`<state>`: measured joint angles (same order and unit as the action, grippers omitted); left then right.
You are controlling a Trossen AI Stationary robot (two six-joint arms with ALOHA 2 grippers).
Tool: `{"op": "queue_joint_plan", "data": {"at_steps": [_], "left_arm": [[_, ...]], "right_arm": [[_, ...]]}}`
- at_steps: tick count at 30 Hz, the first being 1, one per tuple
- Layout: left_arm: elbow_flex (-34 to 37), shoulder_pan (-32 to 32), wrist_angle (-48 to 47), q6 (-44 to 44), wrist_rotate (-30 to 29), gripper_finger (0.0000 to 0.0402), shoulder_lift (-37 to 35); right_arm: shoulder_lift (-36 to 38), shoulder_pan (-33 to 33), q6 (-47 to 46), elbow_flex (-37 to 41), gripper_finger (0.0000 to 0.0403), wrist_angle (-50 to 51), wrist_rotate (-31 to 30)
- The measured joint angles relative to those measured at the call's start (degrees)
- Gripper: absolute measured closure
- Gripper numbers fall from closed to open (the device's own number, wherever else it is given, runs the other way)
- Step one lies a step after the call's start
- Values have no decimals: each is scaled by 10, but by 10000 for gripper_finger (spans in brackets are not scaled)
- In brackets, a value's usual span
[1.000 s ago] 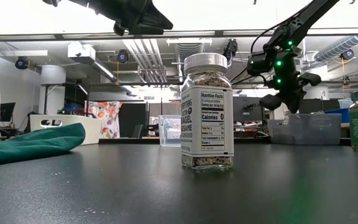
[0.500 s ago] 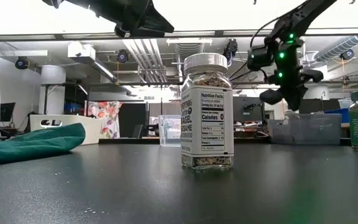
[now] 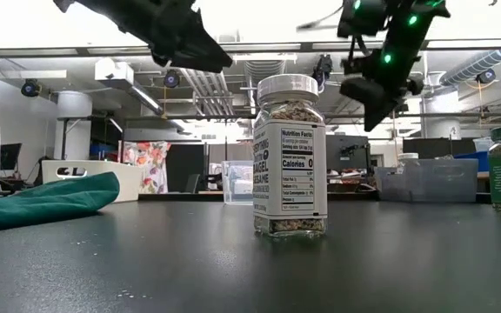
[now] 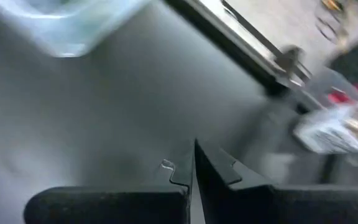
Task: Sort spices by type
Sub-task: Put the left orange seasoning pack into the white bin
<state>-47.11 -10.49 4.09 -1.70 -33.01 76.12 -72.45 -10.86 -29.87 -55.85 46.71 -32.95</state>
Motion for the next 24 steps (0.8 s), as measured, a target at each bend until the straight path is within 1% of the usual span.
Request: {"op": "queue_joint_plan", "data": {"at_steps": [3,6,11,16,19,24], "left_arm": [[0,-21,-9,-9,25,152,0],[0,-45,-11,-10,36,152,0],[0,-76,-12,-13,38,152,0],[0,-86,-17,-28,37,152,0],[0,-86,-29,-39,37,152,0],[0,-86,-60,-66,37,152,0]], "right_arm": [[4,68,-8,13,394,-21,0],[5,126,-41,14,394,-18,4],[5,193,-122,4,394,12,50],[5,230,-173,-13,394,55,94],[6,243,-182,-19,394,80,102],[8,246,-169,-19,394,85,106]]}}
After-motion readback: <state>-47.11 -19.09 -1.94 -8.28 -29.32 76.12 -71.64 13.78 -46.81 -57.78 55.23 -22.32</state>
